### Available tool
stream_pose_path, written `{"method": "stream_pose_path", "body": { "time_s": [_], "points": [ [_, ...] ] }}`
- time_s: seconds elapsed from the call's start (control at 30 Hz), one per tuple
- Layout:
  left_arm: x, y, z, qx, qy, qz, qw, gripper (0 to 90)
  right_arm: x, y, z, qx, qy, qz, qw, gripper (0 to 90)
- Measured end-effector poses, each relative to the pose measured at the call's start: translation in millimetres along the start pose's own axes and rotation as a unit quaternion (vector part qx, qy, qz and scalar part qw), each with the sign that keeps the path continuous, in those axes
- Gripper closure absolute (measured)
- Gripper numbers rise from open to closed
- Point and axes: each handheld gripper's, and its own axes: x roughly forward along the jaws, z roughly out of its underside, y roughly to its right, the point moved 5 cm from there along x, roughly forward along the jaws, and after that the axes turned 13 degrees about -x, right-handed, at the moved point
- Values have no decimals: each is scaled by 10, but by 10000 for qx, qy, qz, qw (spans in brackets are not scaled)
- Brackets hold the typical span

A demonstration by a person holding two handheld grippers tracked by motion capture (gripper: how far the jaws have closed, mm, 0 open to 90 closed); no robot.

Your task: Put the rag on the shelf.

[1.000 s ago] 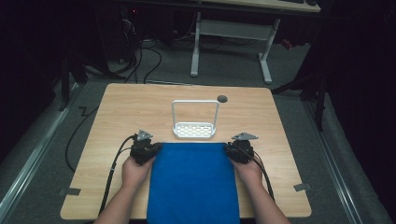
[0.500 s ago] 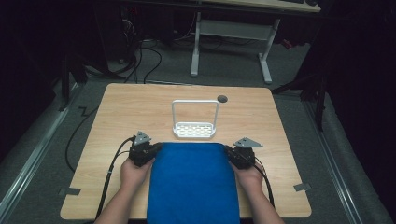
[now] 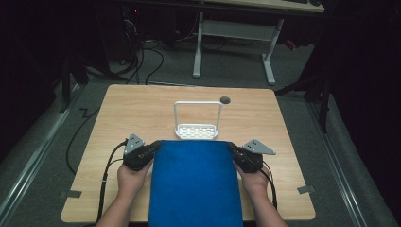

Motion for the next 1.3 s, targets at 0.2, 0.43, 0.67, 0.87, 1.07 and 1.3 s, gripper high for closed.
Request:
{"method": "stream_pose_path", "body": {
  "time_s": [0.2,0.43,0.67,0.87,1.07,1.3],
  "points": [
    [-175,141,-150,126,364,84,9992,874,-162,-25,-175,-64,422,96,9990,882],
    [-376,304,-313,269,748,206,9966,874,-339,-56,-373,-221,810,197,9963,881],
    [-561,472,-473,472,1133,316,9919,874,-511,-111,-552,-342,1158,271,9923,882],
    [-706,619,-590,646,1384,428,9873,874,-681,-133,-712,-386,1478,322,9877,882],
    [-832,737,-788,883,1638,464,9814,877,-868,-117,-931,-445,1824,396,9814,882],
    [-922,767,-1061,967,1863,487,9765,878,-983,-62,-1228,-608,2088,511,9747,882]
  ]
}}
